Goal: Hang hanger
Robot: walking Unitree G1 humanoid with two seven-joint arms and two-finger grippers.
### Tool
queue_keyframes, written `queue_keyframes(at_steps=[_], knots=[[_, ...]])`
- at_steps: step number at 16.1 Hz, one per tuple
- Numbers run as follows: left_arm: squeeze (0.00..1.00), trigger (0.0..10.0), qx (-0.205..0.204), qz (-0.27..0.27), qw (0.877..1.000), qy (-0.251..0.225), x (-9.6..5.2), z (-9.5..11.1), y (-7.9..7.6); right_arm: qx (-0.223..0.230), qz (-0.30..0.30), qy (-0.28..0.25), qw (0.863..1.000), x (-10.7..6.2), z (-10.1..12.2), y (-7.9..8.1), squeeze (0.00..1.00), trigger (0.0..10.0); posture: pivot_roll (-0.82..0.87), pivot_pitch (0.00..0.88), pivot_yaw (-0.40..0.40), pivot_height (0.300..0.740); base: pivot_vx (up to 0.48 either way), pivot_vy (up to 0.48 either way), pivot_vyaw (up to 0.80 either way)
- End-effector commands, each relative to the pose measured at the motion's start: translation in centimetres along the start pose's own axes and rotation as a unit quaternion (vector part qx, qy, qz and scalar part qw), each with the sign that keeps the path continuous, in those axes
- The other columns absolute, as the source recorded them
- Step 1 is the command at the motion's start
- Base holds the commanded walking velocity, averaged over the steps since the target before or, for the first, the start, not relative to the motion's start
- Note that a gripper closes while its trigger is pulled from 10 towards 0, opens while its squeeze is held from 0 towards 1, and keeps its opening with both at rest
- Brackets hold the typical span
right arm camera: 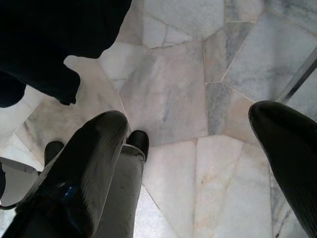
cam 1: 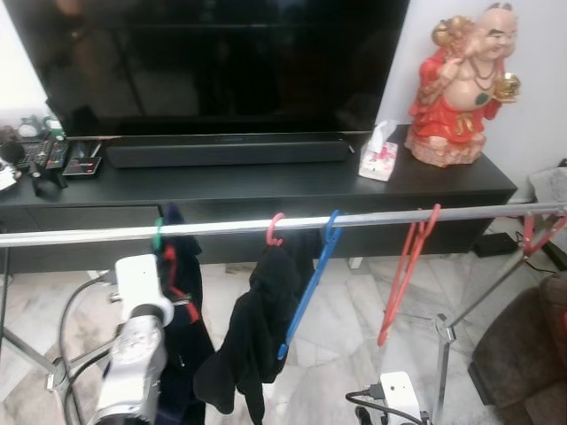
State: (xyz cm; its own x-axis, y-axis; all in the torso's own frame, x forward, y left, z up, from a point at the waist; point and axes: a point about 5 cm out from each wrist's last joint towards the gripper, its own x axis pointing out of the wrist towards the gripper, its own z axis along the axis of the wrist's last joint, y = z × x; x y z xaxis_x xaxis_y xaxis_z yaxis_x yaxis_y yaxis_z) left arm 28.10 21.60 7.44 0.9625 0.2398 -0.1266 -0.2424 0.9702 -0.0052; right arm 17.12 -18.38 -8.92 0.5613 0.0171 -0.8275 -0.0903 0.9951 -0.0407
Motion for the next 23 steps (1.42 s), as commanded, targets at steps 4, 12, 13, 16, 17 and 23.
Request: queue_keyframes(at_steps=[4,12,13,16,17,23], knots=[[0.0,10.0,0.003,0.042,0.999,0.021,-0.3,-0.8,2.1,-0.003,-0.003,0.002,1.0,0.0,0.1,-0.2,0.0,10.0,-0.06,0.0,-0.038,0.74,0.0,0.0,0.0],[0.47,10.0,0.008,0.039,0.999,0.026,-0.2,-1.0,2.0,-0.003,-0.003,0.004,1.0,0.0,0.0,-0.2,0.0,10.0,-0.06,0.0,-0.038,0.74,0.0,0.0,0.0],[0.9,10.0,0.008,0.039,0.999,0.026,-0.3,-1.0,2.0,-0.003,-0.003,0.004,1.0,0.0,0.0,-0.2,0.0,10.0,-0.06,0.0,-0.038,0.74,0.0,0.0,0.0],[1.0,10.0,0.001,0.034,0.999,0.014,-0.3,-0.6,2.0,-0.003,-0.004,0.004,1.0,0.0,0.0,-0.3,0.0,10.0,-0.06,0.0,-0.039,0.74,0.0,0.0,0.0],[1.0,10.0,-0.002,0.029,1.0,0.01,-0.4,-0.4,1.9,-0.003,-0.003,0.004,1.0,0.0,0.0,-0.3,0.0,10.0,-0.06,0.0,-0.039,0.74,0.0,0.0,0.0],[1.0,10.0,-0.008,0.004,1.0,-0.029,-1.5,1.4,1.7,-0.001,-0.004,0.004,1.0,0.0,0.0,-0.3,0.0,10.0,-0.05,0.0,-0.042,0.74,0.0,0.0,0.0]])
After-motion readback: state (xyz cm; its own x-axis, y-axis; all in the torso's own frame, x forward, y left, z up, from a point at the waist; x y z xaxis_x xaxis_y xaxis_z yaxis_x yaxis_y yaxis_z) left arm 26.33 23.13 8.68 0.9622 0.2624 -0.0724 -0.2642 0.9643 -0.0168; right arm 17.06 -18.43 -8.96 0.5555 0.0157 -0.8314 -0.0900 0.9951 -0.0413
